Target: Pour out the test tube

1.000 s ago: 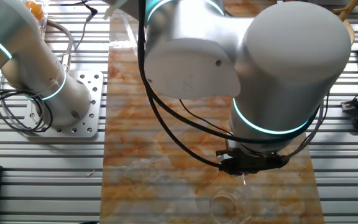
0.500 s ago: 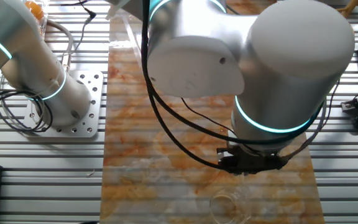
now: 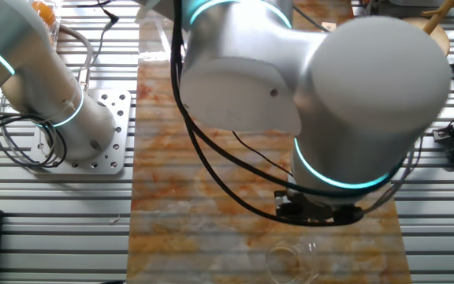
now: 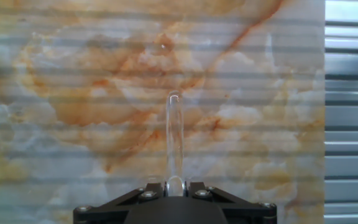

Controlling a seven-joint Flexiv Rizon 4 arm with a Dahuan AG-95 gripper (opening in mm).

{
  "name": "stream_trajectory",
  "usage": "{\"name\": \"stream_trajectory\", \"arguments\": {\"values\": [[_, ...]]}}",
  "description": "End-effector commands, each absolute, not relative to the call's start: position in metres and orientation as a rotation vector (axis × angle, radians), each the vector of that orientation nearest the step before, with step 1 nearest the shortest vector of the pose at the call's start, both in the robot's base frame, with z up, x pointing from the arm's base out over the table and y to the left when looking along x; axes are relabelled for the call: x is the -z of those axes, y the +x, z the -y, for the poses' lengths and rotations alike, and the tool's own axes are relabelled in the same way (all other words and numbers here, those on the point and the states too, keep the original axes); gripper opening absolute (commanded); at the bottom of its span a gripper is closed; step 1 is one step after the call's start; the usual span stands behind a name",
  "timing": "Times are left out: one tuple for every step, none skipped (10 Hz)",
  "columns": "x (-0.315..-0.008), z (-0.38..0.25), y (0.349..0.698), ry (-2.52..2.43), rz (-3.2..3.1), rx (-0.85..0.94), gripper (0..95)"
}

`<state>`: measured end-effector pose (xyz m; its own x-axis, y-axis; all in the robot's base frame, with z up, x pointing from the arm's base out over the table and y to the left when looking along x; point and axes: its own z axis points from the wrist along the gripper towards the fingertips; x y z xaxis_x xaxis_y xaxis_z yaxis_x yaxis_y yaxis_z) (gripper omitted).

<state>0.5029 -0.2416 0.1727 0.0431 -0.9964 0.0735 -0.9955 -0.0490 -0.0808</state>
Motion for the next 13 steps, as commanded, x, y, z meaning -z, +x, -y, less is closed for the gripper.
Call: {"name": "stream_trajectory", "arguments": {"values": [[-0.1745,0.2448,0.5005,-2.265,-2.148,0.164,0.0],[-0.1748,0.2478,0.5007,-2.249,-2.137,0.132,0.0],[-0.1753,0.249,0.5011,-2.239,-2.129,0.111,0.0],[-0.1758,0.2487,0.5017,-2.24,-2.12,0.105,0.0],[-0.1763,0.2477,0.5027,-2.251,-2.1,0.096,0.0],[-0.1764,0.2471,0.5035,-2.264,-2.085,0.095,0.0],[-0.1756,0.247,0.505,-2.267,-2.077,0.09,0.0],[-0.1745,0.2467,0.5071,-2.269,-2.067,0.084,0.0],[-0.1736,0.2471,0.5078,-2.267,-2.064,0.082,0.0],[-0.1726,0.2475,0.5083,-2.27,-2.054,0.078,0.0],[-0.1723,0.2477,0.5084,-2.271,-2.048,0.073,0.0],[-0.1719,0.2479,0.5086,-2.267,-2.047,0.071,0.0],[-0.1708,0.2485,0.5091,-2.255,-2.041,0.055,0.0]]}}
